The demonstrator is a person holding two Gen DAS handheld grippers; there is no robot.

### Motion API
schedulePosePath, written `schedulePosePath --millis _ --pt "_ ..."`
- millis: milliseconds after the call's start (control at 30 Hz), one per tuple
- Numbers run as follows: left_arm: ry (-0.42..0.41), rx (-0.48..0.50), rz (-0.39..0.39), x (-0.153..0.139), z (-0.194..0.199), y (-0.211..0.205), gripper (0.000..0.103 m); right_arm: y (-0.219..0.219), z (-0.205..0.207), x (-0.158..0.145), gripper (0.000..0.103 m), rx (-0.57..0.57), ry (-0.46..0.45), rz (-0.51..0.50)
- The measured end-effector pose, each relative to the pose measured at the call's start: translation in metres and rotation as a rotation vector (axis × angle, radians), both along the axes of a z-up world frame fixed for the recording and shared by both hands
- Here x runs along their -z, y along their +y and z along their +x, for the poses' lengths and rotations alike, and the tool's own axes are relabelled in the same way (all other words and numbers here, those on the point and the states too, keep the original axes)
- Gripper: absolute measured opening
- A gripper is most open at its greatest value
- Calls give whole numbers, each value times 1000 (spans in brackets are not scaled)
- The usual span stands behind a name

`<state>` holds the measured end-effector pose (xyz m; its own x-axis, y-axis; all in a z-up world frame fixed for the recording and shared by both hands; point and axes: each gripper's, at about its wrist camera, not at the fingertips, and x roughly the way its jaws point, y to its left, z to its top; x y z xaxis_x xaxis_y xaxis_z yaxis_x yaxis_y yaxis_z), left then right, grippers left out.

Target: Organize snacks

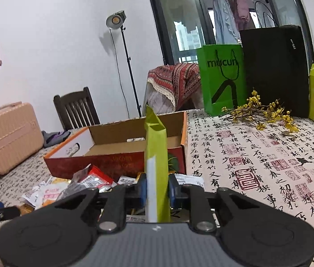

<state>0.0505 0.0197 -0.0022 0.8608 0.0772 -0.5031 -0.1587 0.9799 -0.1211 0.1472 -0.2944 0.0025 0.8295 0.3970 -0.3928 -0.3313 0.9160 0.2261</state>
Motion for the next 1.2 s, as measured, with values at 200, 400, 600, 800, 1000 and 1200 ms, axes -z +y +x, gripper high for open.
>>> schedulePosePath --millis 200,400,600,800,1000,1200 --pt "30 -34 46 -8 32 -17 103 -3 2 11 19 -24 -9 95" --pt "75 -70 87 -1 65 -36 103 -16 16 35 19 -31 9 211" --pt "112 -123 131 10 80 -49 103 -25 21 42 19 -37 33 270" --pt "123 -158 167 15 87 -56 103 -24 23 44 19 -52 34 279" --pt "138 -173 165 16 88 -54 103 -25 22 44 19 -57 34 289" --pt "145 -139 126 17 81 -42 89 -25 22 45 20 -61 32 293"
